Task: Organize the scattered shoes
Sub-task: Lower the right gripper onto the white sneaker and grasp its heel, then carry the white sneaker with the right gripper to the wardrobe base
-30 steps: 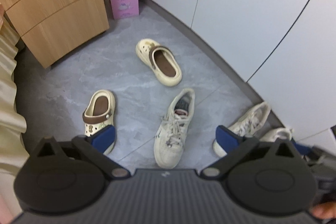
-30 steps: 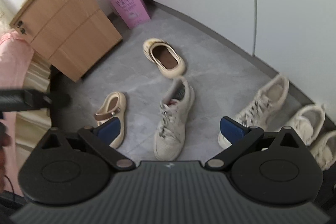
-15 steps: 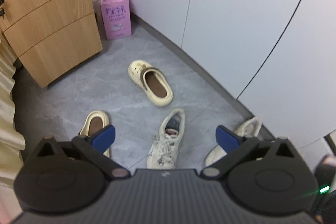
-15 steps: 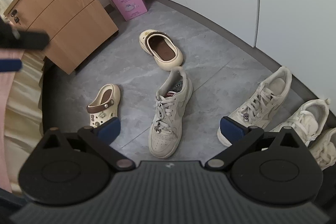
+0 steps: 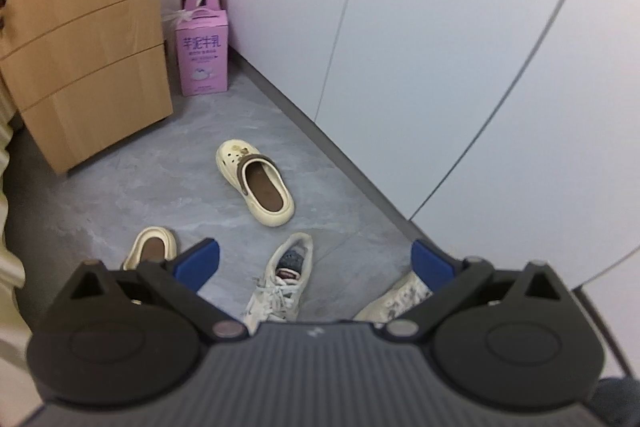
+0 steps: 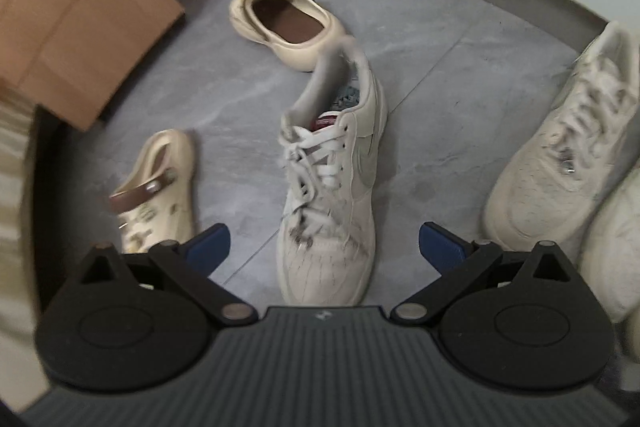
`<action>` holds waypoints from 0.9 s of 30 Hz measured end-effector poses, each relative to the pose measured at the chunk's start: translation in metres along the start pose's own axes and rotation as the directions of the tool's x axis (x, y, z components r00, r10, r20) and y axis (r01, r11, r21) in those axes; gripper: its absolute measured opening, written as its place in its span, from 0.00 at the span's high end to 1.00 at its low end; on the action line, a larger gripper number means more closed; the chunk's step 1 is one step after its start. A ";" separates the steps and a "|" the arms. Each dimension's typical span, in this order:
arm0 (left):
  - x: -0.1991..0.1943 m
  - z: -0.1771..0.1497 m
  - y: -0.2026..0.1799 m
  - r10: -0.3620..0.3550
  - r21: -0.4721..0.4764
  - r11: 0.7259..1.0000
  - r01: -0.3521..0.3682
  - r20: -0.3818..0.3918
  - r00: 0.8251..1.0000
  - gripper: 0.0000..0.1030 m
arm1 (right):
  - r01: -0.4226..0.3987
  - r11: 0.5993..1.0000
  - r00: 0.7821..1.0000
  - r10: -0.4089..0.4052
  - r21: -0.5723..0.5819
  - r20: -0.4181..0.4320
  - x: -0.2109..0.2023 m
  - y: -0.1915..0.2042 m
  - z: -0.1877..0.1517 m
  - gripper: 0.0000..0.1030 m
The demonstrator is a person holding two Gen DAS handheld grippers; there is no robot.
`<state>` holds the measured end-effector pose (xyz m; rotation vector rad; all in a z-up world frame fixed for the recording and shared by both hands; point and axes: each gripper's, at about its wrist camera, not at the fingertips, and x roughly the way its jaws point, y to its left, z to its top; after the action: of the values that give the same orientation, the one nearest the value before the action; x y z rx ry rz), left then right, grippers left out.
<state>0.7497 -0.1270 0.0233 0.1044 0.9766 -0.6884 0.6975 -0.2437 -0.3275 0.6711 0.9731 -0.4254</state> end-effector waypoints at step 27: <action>0.007 0.000 0.018 -0.025 -0.046 0.999 0.023 -0.056 0.998 0.00 | 0.176 0.899 0.962 -0.243 0.402 0.123 0.081 -0.084 0.050 0.20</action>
<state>0.7630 -0.1160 0.0135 0.0727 1.0490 -0.6878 0.7177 -0.3420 -0.4056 0.8739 0.8060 -0.8704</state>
